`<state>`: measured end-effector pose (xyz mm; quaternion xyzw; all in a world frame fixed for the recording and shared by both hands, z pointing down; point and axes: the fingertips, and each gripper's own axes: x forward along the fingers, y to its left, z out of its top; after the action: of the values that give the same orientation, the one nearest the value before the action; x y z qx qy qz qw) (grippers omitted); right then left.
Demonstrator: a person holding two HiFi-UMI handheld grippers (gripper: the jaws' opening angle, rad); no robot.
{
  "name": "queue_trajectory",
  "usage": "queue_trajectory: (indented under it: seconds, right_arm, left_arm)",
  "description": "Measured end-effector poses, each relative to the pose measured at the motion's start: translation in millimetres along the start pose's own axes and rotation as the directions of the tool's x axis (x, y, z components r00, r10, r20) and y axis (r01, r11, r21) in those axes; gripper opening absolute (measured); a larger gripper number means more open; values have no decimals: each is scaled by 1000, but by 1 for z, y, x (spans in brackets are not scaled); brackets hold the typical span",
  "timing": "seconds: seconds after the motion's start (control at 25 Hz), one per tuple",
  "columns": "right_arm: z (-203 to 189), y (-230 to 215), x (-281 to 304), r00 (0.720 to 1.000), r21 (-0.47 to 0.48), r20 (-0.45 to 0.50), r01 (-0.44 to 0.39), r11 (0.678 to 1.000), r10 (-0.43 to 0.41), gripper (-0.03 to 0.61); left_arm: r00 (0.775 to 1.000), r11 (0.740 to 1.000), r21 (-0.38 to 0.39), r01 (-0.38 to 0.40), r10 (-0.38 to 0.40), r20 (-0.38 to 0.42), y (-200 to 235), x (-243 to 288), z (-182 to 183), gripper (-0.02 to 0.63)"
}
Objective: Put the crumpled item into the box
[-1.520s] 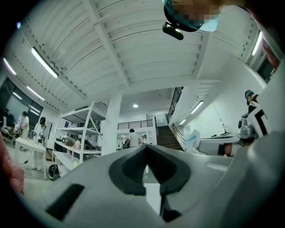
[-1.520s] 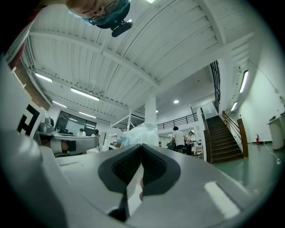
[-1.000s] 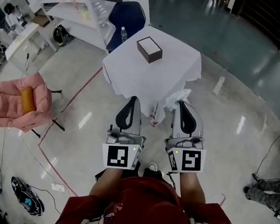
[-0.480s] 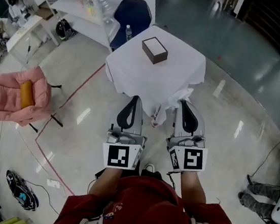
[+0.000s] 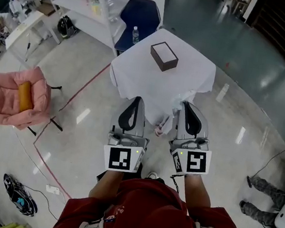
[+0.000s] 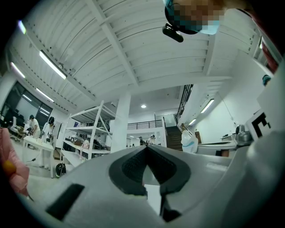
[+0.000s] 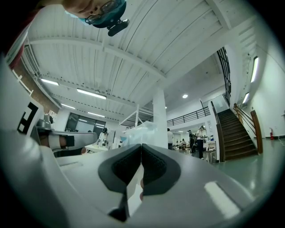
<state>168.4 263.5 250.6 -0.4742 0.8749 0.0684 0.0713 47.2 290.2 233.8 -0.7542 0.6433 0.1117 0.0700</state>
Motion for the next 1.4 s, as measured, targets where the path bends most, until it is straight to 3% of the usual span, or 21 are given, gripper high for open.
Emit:
queue_trajectory:
  seconds: [0.64,0.88,1.2,1.4]
  right_arm:
    - [-21,34,148,999,-33,-34,37,999,-38,5]
    - [-27,53,193,998,-54,-39,56,997,-58,5]
    - [-34,55,228,995,-60,-47,84,995,-87,5]
    - [-43,48,249,994,-46,-46,94,994,-97,5]
  left_arm:
    - [999,998,-47,40,-40,10,124,92,-14,3]
    - [998,998,-11,61,-62,-22,175,112,-28,3]
    - [998,996,-59,62,-62,10,202,140,-23,3]
    - [997,997,-42,69,-70,-16,212,156,-37,3]
